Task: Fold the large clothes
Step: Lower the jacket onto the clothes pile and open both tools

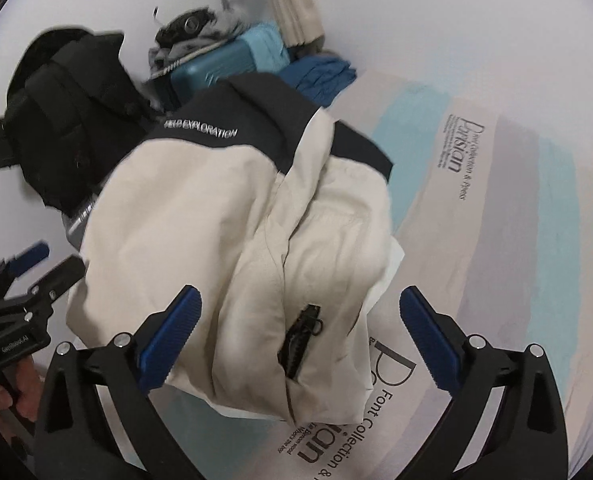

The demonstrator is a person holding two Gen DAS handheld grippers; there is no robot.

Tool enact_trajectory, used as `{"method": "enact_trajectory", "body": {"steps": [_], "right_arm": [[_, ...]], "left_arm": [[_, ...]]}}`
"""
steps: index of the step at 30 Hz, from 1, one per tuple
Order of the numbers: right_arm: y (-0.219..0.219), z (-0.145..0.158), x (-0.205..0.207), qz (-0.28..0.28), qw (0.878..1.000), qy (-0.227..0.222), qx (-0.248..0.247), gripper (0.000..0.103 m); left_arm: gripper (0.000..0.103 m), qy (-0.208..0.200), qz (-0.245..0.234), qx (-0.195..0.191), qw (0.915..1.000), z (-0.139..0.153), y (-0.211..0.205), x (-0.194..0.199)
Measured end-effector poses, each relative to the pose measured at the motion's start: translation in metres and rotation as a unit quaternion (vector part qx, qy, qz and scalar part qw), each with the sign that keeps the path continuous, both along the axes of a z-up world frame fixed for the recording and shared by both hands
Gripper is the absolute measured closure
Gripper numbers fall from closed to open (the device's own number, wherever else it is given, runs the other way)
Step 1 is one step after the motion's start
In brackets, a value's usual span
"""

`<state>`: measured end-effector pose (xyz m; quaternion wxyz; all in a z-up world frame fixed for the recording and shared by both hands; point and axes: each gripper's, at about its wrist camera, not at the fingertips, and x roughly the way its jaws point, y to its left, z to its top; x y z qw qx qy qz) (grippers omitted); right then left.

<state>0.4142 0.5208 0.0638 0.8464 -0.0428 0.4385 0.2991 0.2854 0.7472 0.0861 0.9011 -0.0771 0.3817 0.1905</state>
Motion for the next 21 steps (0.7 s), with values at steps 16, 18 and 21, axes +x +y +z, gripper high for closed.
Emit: {"method": "enact_trajectory", "body": {"steps": [16, 18, 21], "right_arm": [[-0.077, 0.037, -0.140, 0.008, 0.993, -0.109, -0.051, 0.008], [-0.085, 0.040, -0.161, 0.009, 0.992, -0.116, -0.056, 0.008], [-0.102, 0.043, -0.194, 0.010, 0.991, -0.123, -0.048, 0.008]], "left_arm": [[0.006, 0.015, 0.070, 0.000, 0.9975, 0.009, -0.118, -0.136], [0.006, 0.016, 0.076, -0.022, 0.9967, 0.008, -0.134, -0.160], [0.006, 0.017, 0.081, -0.054, 0.9951, 0.009, -0.152, -0.186]]}}
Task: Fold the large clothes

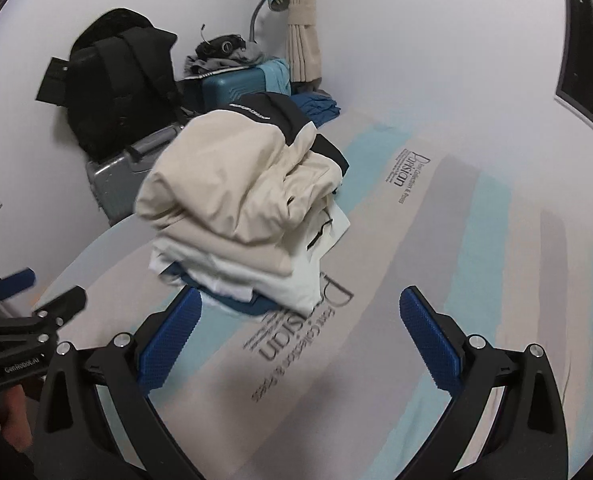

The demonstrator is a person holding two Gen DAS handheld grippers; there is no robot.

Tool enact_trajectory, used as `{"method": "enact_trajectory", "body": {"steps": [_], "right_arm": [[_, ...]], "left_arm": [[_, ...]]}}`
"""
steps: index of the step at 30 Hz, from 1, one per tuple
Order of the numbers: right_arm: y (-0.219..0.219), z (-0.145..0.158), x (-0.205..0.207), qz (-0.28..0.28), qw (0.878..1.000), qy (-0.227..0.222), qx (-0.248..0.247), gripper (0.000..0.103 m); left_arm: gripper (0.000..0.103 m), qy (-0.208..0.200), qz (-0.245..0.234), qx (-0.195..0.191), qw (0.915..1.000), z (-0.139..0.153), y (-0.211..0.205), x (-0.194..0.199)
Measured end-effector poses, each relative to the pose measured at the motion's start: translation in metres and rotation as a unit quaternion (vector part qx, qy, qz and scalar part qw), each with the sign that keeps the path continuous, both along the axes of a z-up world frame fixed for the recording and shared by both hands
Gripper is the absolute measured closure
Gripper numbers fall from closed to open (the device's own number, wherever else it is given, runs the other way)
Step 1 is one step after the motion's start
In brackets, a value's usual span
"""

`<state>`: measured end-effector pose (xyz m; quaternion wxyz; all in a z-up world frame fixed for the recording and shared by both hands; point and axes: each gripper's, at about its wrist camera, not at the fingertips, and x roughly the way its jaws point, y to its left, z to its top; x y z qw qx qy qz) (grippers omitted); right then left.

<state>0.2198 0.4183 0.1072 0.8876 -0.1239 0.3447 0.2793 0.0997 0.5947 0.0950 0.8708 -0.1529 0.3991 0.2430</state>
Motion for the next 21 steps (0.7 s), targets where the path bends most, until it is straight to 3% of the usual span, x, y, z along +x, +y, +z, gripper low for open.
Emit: {"method": "enact_trajectory", "body": {"steps": [6, 9, 21], "right_arm": [[-0.028, 0.001, -0.054, -0.017, 1.000, -0.018, 0.005, 0.008], [-0.033, -0.006, -0.075, -0.034, 0.999, -0.003, -0.002, 0.007], [-0.033, -0.012, -0.121, -0.074, 0.997, -0.004, 0.008, 0.007]], "left_arm": [[0.006, 0.004, -0.004, 0.031, 0.9995, 0.007, -0.030, -0.041], [0.006, 0.015, -0.018, 0.048, 0.9986, 0.003, -0.033, -0.054], [0.006, 0.004, -0.042, 0.039, 0.9984, -0.006, -0.028, -0.087]]}}
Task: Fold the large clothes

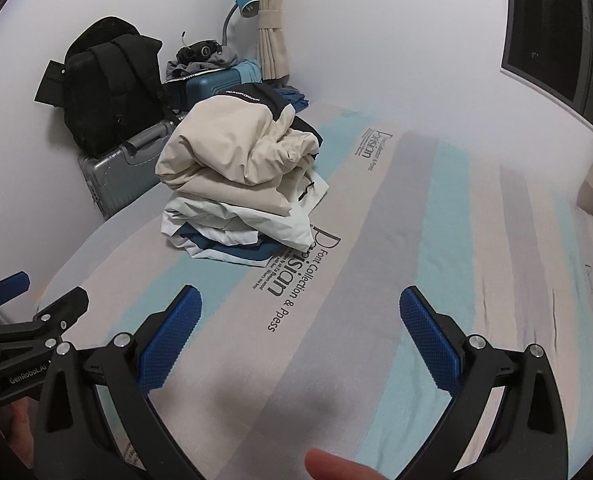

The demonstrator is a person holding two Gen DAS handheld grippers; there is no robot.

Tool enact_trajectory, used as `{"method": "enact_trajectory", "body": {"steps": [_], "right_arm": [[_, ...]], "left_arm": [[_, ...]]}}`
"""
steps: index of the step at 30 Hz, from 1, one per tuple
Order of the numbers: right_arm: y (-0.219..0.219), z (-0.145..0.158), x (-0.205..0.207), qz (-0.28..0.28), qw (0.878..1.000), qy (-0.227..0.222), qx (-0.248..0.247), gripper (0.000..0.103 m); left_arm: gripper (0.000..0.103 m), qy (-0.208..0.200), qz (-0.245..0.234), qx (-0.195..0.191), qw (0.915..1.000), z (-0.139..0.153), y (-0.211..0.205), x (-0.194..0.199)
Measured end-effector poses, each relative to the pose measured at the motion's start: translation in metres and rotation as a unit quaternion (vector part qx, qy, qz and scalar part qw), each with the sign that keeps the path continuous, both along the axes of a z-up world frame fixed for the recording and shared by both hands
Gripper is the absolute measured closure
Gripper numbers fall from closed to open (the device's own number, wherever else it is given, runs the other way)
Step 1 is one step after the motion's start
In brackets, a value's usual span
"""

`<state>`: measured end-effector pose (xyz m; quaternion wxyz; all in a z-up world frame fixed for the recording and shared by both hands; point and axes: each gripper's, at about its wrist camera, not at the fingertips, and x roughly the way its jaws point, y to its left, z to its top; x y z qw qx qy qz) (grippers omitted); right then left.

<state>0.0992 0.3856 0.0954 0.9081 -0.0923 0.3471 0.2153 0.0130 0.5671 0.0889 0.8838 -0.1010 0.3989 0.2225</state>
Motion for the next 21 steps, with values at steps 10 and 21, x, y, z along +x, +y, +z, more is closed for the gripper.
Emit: {"method": "enact_trajectory", "body": {"steps": [10, 21], "right_arm": [[0.008, 0.004, -0.006, 0.003, 1.000, -0.003, 0.000, 0.007], [0.013, 0.005, -0.010, 0.003, 1.000, -0.007, -0.010, 0.007]], "left_arm": [[0.006, -0.006, -0.005, 0.002, 1.0000, 0.001, 0.004, -0.004], [0.006, -0.007, -0.004, -0.005, 1.0000, 0.000, 0.007, -0.008]]}}
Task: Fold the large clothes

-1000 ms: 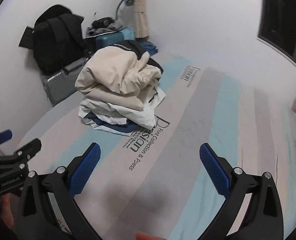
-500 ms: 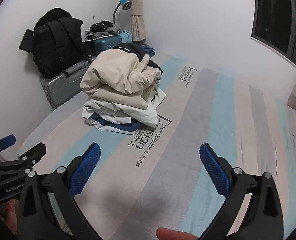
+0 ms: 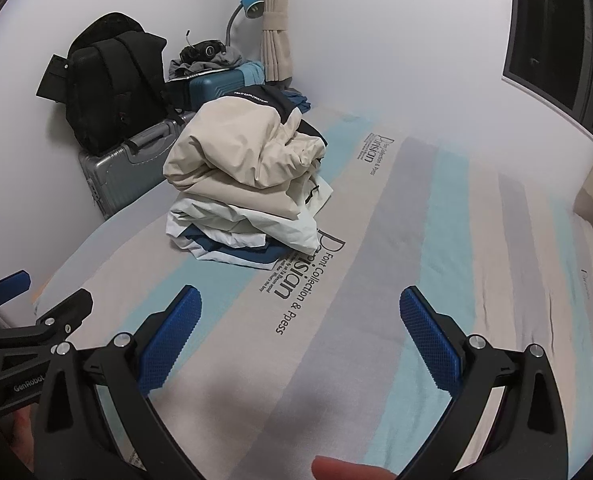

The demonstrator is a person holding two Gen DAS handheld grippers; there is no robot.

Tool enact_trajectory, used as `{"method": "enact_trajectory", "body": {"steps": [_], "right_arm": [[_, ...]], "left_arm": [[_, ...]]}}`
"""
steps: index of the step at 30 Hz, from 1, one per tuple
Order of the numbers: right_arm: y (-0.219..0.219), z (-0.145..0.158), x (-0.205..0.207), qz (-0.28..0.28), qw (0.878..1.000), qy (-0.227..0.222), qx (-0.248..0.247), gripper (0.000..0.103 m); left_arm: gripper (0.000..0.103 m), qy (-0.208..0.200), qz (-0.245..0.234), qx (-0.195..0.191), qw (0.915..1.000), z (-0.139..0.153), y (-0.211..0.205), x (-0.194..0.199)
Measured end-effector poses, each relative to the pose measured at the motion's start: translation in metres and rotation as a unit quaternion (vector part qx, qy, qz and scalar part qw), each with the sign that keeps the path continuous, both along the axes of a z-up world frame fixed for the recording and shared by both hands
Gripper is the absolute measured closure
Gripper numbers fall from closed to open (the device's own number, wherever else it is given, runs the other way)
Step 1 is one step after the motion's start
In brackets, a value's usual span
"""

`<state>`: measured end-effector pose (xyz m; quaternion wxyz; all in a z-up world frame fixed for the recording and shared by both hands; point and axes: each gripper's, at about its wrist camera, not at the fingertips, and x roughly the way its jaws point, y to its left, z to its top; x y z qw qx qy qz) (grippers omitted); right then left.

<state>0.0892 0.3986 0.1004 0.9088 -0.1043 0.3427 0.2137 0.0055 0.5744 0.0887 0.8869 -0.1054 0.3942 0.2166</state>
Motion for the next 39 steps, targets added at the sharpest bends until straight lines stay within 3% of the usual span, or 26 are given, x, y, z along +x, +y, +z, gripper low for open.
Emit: {"method": "enact_trajectory", "body": {"steps": [21, 29, 39], "right_arm": [[0.0039, -0.0029, -0.0016, -0.002, 1.000, 0.000, -0.008, 0.007], [0.0045, -0.0032, -0.0009, -0.002, 1.000, 0.000, -0.011, 0.007], [0.0027, -0.0011, -0.0021, -0.004, 1.000, -0.002, -0.004, 0.007]], "left_arm": [[0.006, -0.004, -0.008, -0.001, 1.0000, 0.0008, 0.0062, 0.0036], [0.008, -0.009, -0.004, 0.025, 0.9996, 0.0005, -0.0035, 0.0027], [0.007, -0.007, -0.004, 0.010, 0.9999, 0.0008, -0.0033, 0.0022]]}}
